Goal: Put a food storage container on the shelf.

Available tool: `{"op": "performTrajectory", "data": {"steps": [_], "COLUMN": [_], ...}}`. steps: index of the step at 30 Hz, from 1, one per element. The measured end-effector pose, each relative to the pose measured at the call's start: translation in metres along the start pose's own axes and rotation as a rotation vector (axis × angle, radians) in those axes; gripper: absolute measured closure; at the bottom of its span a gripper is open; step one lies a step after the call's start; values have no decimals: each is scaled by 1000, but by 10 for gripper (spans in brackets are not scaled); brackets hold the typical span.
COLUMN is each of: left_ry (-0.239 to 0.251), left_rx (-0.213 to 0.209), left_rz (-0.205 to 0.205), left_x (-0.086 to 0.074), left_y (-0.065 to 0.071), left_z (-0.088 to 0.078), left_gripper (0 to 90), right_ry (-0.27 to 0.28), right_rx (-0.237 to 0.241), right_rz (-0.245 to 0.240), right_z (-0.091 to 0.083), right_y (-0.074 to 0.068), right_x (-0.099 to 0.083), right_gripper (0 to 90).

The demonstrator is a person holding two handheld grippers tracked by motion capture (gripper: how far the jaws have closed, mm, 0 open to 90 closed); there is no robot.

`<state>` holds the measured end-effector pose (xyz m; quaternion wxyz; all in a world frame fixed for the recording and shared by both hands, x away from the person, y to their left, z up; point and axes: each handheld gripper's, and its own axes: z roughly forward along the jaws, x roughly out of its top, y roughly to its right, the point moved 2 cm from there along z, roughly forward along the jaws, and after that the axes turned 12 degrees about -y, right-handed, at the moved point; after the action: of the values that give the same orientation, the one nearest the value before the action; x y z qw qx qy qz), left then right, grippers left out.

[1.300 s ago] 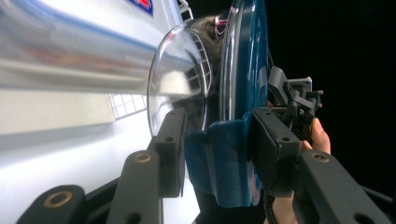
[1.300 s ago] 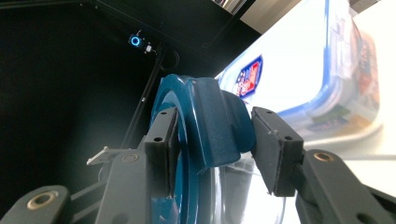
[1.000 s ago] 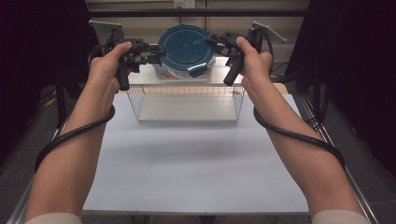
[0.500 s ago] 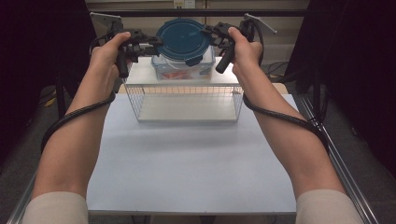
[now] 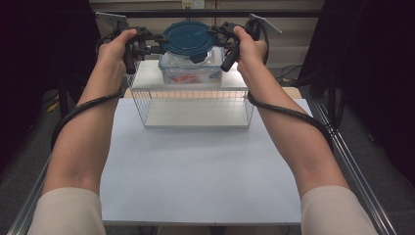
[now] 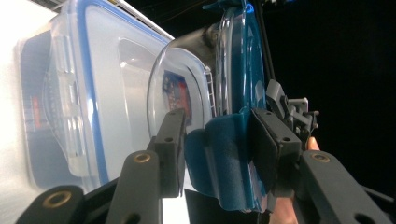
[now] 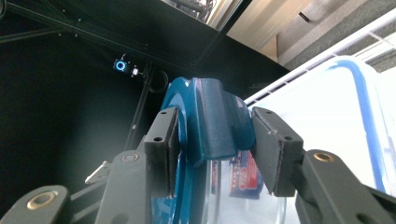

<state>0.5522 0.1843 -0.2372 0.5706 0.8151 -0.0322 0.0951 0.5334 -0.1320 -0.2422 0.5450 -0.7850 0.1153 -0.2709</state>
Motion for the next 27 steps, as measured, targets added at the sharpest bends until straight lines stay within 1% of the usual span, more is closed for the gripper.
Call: {"op": "performTrajectory", "data": {"steps": [2,3,4,5,6,7,8,9,10,12,13,16,17,18,19,20,21,22,23,24,25,26,27], "left_ry": [4,20,2,12,6,8,8,20,29,35,38,47,54,69,74,81,79,90,80,79,78,86,78], "left_rx": [7,14,23,29,29,38,38,31,33,26,28,20,18,15,16,22,36,43,51,47,44,46,53], "left_rz": [3,-3,16,6,9,24,24,12,22,18,25,26,36,24,32,29,44,36,57,43,41,49,58], "left_x": [1,3,4,5,7,9,9,10,11,12,13,13,12,12,11,10,8,7,5,2,-2,-3,-6], "left_y": [-1,0,0,1,2,1,1,1,1,0,0,-2,-3,-2,-3,-2,-1,0,-1,0,0,0,0], "left_z": [2,3,3,4,4,5,5,6,7,7,7,7,7,8,8,9,10,11,10,11,11,11,10], "left_gripper": [571,571,568,568,568,567,567,567,567,566,566,564,562,562,548,548,524,495,444,444,443,436,418], "right_ry": [7,5,9,6,6,6,6,9,12,18,16,9,6,6,6,6,3,-1,5,5,4,-7,-9], "right_rx": [-3,-5,0,6,6,13,13,16,19,16,16,29,27,27,12,12,-3,-12,3,3,14,13,16], "right_rz": [5,11,19,31,31,42,42,39,39,34,41,46,27,27,4,4,-21,-36,-49,-49,-40,-45,-51], "right_z": [2,2,4,4,4,5,5,5,6,6,6,6,5,5,4,4,3,2,1,1,0,-2,-2], "right_y": [2,3,5,7,7,10,10,11,12,13,13,13,14,14,12,12,11,9,9,9,9,9,11], "right_x": [2,2,3,5,5,7,7,8,8,10,10,11,10,10,7,7,5,2,-2,-2,-4,-6,-8], "right_gripper": [535,532,530,530,530,529,529,530,530,529,529,527,519,519,498,498,482,452,403,403,403,406,403]}}
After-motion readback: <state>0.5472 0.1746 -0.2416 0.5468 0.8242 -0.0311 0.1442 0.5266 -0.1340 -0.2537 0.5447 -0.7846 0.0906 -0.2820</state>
